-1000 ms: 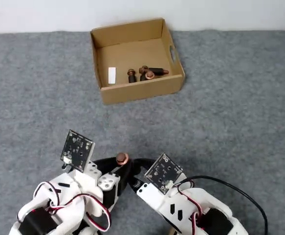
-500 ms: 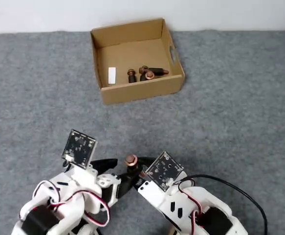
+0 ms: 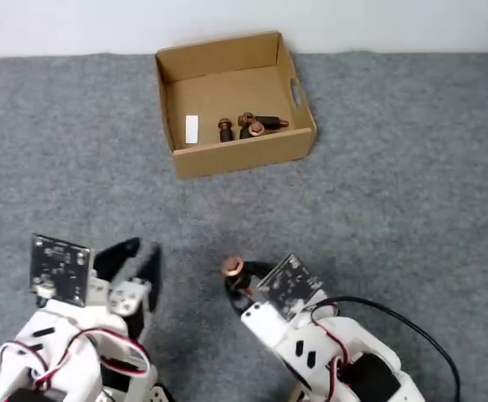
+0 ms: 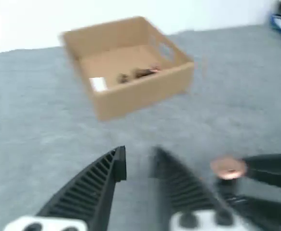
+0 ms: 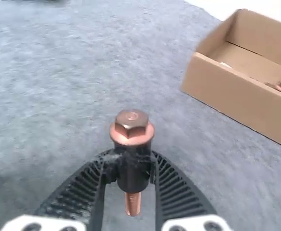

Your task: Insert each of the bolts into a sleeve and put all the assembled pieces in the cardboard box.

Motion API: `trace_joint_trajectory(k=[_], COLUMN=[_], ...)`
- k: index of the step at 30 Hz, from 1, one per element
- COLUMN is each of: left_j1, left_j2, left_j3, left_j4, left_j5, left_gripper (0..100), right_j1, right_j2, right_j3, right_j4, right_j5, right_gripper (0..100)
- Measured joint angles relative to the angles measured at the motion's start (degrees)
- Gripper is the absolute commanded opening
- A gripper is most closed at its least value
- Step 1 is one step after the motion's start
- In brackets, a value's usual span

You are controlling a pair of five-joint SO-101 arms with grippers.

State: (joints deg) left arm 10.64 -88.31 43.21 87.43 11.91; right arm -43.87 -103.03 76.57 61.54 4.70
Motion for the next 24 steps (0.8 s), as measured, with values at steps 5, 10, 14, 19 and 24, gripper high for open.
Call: trace_joint_trajectory(k=[5, 10, 14, 19, 24], left_j1=[-13.3, -19.9, -20.3, -20.5, -20.7], left_j2=[0.0, 0.0, 0.5, 0.5, 0.6], left_j3=[5.1, 20.7, 31.6, 40.9, 47.7], left_j4=[-0.8, -9.1, -17.2, -23.7, -27.2], left_j5=[-0.8, -5.8, -10.6, -14.0, -14.4], left_gripper=[0, 0, 0, 0, 0], right_j1=[10.4, 20.7, 23.5, 23.6, 23.7], right_j2=[0.0, 0.0, 1.8, 10.4, 24.2], right_j3=[0.0, -0.3, -4.0, -13.3, -23.7], right_j4=[0.0, 4.7, 9.7, 10.2, 8.1], right_j5=[-0.4, -6.2, -7.5, -7.9, -12.0], right_gripper=[0.8, 0.8, 0.8, 0.8, 0.8])
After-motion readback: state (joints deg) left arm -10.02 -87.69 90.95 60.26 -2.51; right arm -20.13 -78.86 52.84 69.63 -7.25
